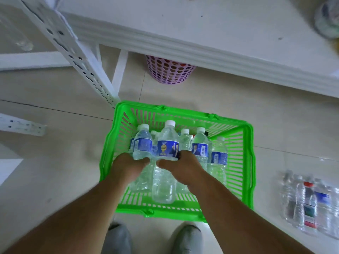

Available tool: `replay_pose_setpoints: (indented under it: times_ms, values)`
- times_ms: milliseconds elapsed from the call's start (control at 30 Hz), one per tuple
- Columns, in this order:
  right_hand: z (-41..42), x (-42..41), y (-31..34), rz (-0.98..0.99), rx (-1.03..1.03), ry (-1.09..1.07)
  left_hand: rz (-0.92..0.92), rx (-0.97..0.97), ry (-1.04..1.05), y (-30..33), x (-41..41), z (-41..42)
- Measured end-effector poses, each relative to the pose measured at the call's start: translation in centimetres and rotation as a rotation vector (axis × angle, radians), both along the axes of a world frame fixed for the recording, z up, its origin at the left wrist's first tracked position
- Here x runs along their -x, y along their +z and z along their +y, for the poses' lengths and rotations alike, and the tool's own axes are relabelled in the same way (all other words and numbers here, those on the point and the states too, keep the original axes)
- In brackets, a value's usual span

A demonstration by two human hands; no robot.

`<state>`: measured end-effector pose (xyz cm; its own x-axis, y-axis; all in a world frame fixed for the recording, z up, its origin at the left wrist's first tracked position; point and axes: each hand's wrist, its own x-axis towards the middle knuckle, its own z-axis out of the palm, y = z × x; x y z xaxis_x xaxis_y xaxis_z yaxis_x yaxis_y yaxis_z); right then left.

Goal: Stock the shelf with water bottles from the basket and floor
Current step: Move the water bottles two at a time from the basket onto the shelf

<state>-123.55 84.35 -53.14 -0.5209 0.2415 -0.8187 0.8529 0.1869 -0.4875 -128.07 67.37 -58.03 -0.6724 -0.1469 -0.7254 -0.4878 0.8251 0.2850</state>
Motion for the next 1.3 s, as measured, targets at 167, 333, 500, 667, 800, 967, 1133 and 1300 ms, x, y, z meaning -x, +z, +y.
replay_pose_setpoints:
  times_ms: [167, 333, 500, 667, 800, 967, 1133, 1300]
  values:
    - [0.7, -1.5, 8.9, 0.101, -0.060, 0.020, 0.154, -0.052, -0.066, 11.0, -0.3, -1.4]
    - [1.2, -2.6, 23.7, 0.280, -0.096, -0.010, 0.243, -0.258, 0.100, 26.8, -1.9, -2.7]
    - [1.2, -4.4, 40.6, 0.454, -0.067, -0.039, 0.369, -0.418, 0.188, 43.1, -4.5, -4.1]
    - [-0.6, -8.4, 55.5, 0.624, -0.145, -0.041, 0.382, -0.612, 0.179, 56.6, -7.2, -6.6]
    - [-3.0, -12.1, 64.9, 0.745, -0.200, -0.089, 0.473, -0.722, 0.081, 66.1, -9.6, -8.2]
    - [-4.9, -14.7, 73.5, 0.886, -0.217, -0.144, 0.602, -0.808, -0.012, 75.5, -10.9, -8.9]
    - [-4.7, -15.4, 79.7, 0.991, -0.281, -0.175, 0.692, -0.873, -0.052, 82.1, -11.2, -8.0]
    - [-3.2, -15.9, 83.8, 1.015, -0.340, -0.191, 0.781, -0.800, -0.013, 86.4, -11.6, -6.7]
